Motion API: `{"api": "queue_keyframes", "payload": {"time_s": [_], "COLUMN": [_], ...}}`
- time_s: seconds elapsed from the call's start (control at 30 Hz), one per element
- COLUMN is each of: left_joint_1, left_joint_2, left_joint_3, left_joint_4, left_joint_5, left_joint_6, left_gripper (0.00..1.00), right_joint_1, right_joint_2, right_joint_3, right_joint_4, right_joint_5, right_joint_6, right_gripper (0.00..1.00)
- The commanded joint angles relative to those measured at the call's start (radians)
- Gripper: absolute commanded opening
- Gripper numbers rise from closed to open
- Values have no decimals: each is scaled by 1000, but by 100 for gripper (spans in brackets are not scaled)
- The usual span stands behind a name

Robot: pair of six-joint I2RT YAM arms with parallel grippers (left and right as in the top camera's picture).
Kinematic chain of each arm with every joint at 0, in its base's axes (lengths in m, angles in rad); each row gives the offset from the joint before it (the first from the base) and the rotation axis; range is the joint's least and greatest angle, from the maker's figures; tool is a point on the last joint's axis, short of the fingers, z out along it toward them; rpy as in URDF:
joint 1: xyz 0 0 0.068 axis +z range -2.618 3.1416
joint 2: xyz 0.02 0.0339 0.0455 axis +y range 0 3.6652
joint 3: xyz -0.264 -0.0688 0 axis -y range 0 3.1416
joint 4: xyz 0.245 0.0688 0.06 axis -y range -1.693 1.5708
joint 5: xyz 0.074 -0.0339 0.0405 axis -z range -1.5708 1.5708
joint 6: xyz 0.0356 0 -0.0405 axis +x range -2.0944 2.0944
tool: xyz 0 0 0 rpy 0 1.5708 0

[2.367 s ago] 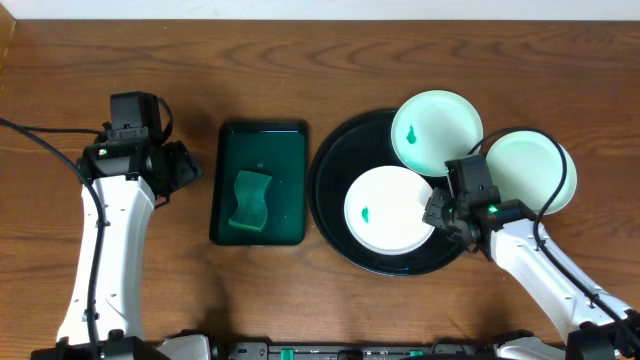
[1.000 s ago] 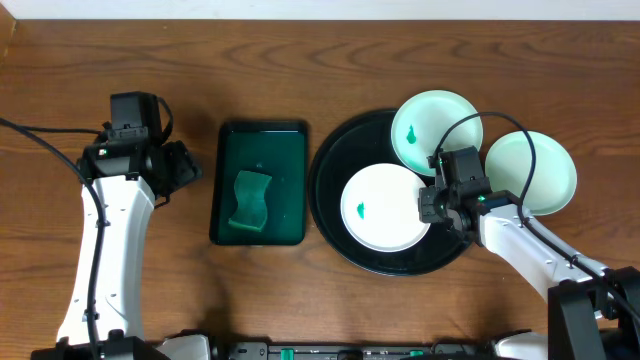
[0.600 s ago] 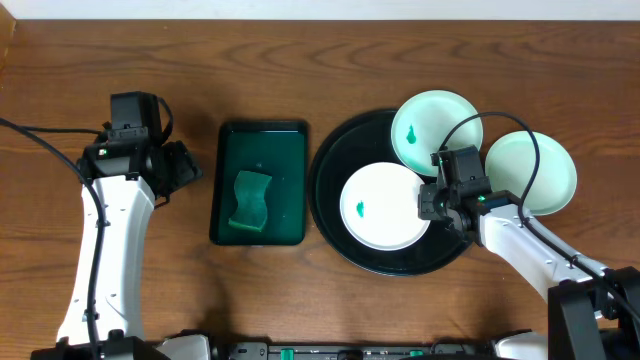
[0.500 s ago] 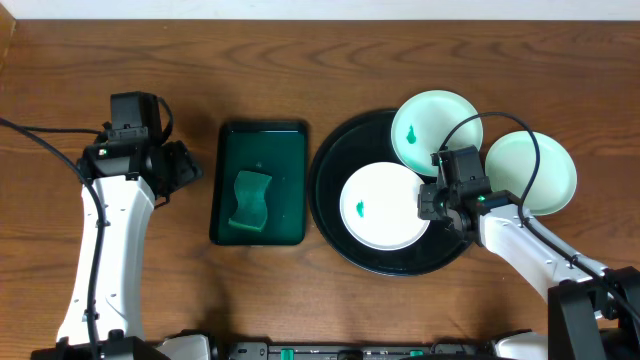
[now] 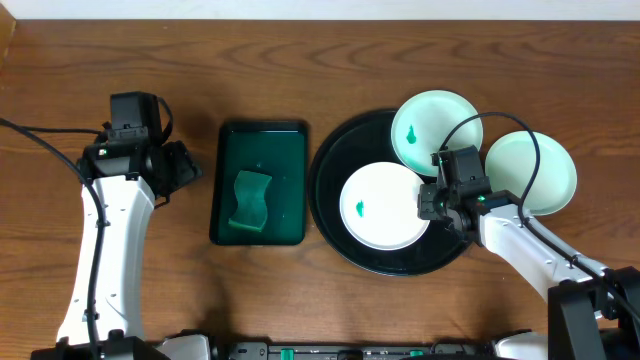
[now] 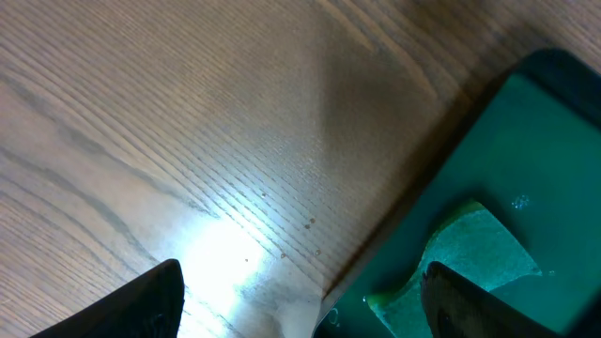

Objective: Clean dirty plates on tray and stack at the side
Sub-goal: 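Hold the white plate rim steady with the right gripper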

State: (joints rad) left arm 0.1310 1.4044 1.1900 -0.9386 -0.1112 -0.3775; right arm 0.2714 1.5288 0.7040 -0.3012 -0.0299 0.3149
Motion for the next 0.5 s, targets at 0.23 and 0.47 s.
{"api": "queue_keyframes", "payload": {"time_s": [0.23,0.47], "left_joint_1": [4,3], "left_joint_2": [-6,-6], "left_joint_3": [23,23], "left_joint_4": [-2,15], "left_joint_5": [-9,20], "left_joint_6": [-6,-10], "left_gripper": [81,81], "right_joint_1": [-2,-2], "right_joint_2": [-18,-18], "right_joint_3": [14,14], "right_joint_4": [3,3], "right_joint_5": [2,2], "right_joint_6": [21,21], "right_gripper": [1,1]}}
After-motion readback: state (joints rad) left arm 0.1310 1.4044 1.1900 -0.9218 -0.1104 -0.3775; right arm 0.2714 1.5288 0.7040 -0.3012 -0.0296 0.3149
